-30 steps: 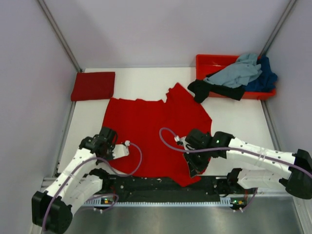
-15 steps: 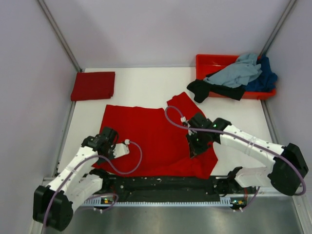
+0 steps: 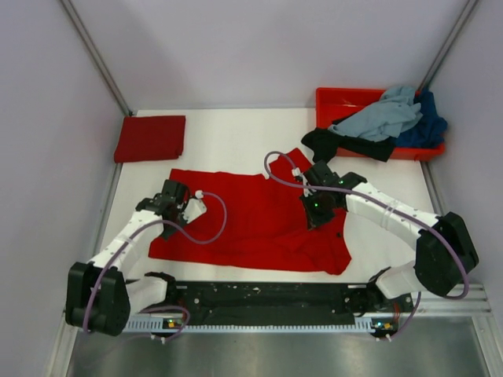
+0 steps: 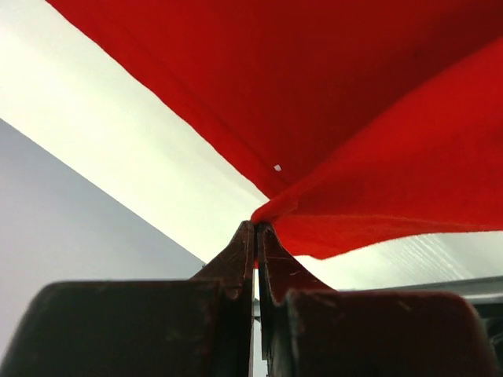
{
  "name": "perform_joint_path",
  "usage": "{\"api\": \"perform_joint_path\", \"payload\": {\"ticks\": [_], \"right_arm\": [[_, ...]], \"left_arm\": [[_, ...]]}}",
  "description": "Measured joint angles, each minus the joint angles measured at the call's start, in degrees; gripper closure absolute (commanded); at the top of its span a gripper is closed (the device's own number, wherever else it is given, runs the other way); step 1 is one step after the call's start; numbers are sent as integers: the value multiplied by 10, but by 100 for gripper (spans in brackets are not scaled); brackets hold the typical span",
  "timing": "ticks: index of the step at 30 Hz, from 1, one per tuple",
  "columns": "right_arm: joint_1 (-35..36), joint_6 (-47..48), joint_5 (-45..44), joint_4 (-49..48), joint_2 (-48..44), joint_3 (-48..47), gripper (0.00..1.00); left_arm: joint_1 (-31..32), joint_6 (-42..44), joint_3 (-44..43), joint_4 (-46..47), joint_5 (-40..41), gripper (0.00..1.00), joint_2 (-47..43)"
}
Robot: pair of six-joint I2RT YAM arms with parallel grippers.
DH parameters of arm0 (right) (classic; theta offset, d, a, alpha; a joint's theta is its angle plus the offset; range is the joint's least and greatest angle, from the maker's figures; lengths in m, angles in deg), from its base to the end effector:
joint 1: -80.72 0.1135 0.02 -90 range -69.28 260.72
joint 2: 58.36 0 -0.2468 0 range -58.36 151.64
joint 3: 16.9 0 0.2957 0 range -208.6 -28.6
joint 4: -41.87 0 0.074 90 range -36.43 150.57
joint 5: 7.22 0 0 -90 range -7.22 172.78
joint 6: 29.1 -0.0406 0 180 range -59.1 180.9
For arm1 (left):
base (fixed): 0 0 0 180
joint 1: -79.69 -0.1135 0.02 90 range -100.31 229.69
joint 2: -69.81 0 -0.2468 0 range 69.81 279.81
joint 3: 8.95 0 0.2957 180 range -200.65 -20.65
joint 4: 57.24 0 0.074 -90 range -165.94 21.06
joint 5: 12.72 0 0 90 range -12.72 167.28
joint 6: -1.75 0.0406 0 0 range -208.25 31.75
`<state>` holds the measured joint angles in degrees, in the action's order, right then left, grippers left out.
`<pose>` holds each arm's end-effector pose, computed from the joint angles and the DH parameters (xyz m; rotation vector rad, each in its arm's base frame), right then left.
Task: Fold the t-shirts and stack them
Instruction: Fold the flattened tshirt in 1/3 of the way
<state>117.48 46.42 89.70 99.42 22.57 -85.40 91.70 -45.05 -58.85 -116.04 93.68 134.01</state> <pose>0.2446 0.1888 0.1862 -0.5815 2.7952 0.3735 0.2293 -0.0371 0.1546 1.2845 2.5901 0.5166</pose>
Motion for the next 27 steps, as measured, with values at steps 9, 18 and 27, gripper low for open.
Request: {"api": "perform_joint_path", "payload": {"ticks": [9, 18, 27], "right_arm": [[-22, 14, -7, 0, 4, 0, 100], [-24, 15, -21, 1, 35, -1, 100], [-34, 8, -57, -7, 120, -50, 57]], "left_arm": [[-19, -26, -5, 54, 38, 100, 46], [-19, -31, -19, 96, 44, 100, 111], [-19, -48, -32, 113, 55, 72, 152]]}}
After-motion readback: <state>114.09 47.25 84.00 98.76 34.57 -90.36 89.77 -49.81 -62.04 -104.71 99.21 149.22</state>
